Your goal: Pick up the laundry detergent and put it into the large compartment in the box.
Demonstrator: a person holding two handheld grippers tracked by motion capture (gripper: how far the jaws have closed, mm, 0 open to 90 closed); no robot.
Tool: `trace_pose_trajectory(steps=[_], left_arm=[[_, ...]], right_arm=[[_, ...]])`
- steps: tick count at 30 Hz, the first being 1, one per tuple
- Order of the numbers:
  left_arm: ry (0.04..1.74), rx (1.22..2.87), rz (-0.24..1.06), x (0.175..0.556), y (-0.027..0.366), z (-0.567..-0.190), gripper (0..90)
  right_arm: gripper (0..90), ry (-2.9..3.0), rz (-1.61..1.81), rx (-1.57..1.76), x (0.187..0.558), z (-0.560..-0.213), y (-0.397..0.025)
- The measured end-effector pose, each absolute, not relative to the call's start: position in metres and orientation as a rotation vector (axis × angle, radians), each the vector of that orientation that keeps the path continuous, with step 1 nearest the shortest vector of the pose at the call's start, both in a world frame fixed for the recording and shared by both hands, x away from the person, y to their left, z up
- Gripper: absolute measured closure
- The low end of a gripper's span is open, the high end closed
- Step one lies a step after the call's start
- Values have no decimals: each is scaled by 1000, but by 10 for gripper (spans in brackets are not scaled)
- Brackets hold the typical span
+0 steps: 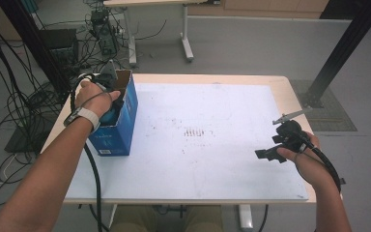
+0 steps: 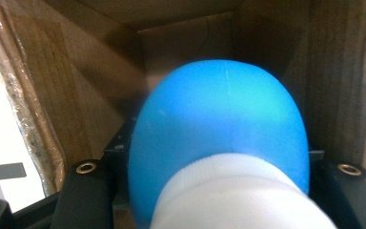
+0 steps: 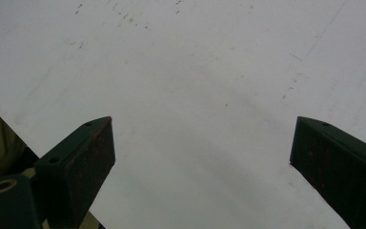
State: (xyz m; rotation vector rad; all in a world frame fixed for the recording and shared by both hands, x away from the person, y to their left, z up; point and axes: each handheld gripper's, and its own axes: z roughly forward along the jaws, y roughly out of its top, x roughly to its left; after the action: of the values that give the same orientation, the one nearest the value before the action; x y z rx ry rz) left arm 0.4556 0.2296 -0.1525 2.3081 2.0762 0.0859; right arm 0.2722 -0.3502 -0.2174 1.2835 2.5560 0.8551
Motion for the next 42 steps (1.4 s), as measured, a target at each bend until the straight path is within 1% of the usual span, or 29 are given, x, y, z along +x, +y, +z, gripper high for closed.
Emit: trace_pose_trajectory(steps=[42], left_arm=[[2069, 2315, 90, 455, 229, -153, 386]], right_arm=[[77, 2545, 855, 1285, 268, -215, -353]])
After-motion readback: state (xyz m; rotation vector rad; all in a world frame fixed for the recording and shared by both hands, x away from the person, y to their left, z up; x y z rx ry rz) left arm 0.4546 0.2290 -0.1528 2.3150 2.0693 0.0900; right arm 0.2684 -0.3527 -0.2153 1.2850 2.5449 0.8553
